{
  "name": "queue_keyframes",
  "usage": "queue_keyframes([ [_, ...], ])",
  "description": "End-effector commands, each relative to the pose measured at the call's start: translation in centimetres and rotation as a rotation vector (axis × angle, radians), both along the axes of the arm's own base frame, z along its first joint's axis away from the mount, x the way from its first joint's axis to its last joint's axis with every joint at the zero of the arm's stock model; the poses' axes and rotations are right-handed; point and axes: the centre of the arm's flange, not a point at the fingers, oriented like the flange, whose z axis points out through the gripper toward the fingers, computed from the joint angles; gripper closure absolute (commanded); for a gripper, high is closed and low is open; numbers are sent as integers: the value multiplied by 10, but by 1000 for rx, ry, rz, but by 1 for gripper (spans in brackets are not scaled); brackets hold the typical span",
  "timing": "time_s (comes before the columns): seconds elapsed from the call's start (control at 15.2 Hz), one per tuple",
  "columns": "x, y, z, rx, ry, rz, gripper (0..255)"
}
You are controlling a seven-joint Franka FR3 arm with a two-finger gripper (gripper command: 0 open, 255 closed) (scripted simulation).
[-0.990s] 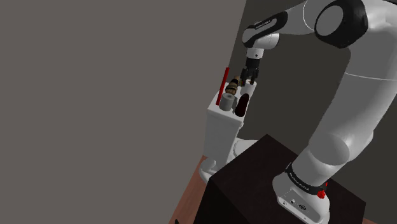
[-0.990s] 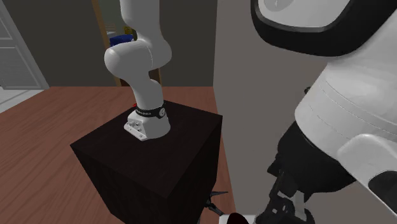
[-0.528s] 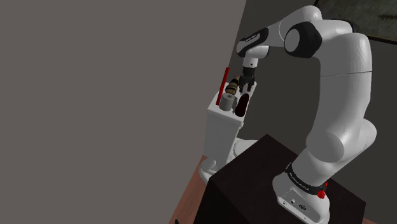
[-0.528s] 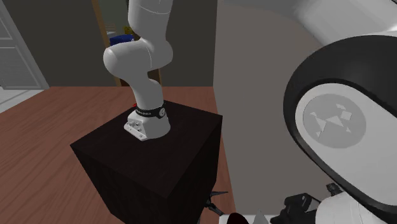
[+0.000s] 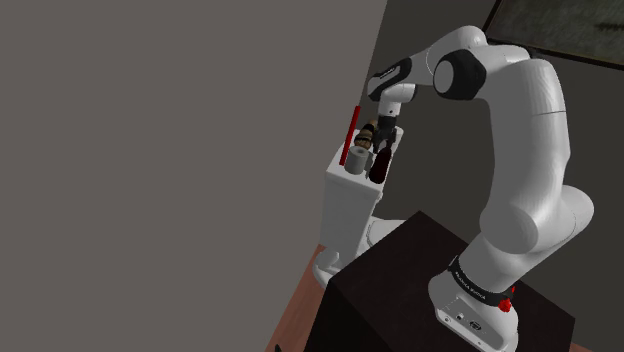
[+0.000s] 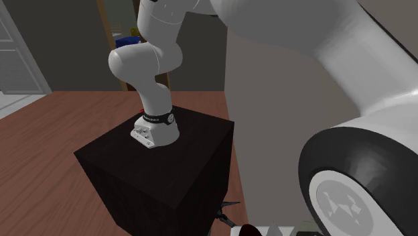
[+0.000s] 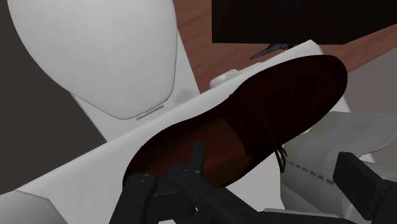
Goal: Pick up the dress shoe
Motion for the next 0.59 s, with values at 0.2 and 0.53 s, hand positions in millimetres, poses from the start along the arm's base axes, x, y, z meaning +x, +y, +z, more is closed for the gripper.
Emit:
queue_keyframes([
  [0.2, 1, -1, -15, 1, 1, 0, 255],
  [0.53, 2, 0, -15, 1, 1, 0, 255],
])
